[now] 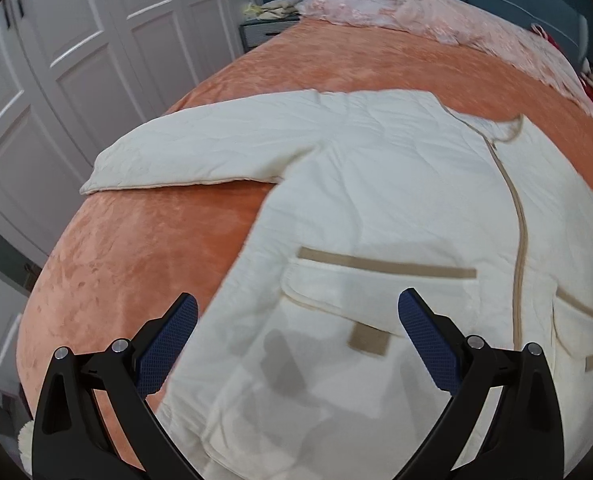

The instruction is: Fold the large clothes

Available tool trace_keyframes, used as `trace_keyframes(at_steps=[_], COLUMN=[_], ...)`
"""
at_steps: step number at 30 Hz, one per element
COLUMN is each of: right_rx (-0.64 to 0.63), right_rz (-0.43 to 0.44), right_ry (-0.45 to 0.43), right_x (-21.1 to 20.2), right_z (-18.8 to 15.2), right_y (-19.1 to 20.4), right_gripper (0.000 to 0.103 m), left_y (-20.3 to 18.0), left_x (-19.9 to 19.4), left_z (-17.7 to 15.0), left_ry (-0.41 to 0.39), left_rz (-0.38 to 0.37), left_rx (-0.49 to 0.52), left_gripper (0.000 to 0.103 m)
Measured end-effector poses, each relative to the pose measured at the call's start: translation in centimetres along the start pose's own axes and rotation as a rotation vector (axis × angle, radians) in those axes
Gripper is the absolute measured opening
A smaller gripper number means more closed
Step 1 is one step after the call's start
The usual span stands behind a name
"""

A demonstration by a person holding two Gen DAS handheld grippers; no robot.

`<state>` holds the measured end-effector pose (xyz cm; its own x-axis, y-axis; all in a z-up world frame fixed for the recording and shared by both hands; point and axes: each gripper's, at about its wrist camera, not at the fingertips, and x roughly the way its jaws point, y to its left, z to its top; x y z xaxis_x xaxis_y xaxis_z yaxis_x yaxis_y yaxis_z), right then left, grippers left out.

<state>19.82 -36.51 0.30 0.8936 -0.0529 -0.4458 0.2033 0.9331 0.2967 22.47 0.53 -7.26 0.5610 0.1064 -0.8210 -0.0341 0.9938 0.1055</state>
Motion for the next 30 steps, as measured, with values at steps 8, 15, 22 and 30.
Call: trace_keyframes(at_steps=[8,15,22,30], right_rx=[-0.197,0.002,0.306,0.541], right_rz=[0.208,0.03,-0.116,-0.123], right_ry=[0.196,0.249,0.207,0.167], right_x=[4.9,3.4,2.7,4.9], right_z=[-11.1,-13.1,-12.2,-12.2], right_y=[14.1,5.1,-4.7,-10.2], right_gripper=[0.059,0.06,0.06,0.042], left_y=[2.4,1.6,-3.2,-6.8], left_x=[0.3,5.1,8.9,10.7], left_z=[2.2,4.4,6.3,7.7], left_ry=[-0.011,0.076,0.092,0.12], left_rz=[-0.187,-0.335,-0.352,-0.402], left_rx=[-0.131,-0.297,-0.269,-0.2], left_gripper=[0.098,0.098,0.098,0.038])
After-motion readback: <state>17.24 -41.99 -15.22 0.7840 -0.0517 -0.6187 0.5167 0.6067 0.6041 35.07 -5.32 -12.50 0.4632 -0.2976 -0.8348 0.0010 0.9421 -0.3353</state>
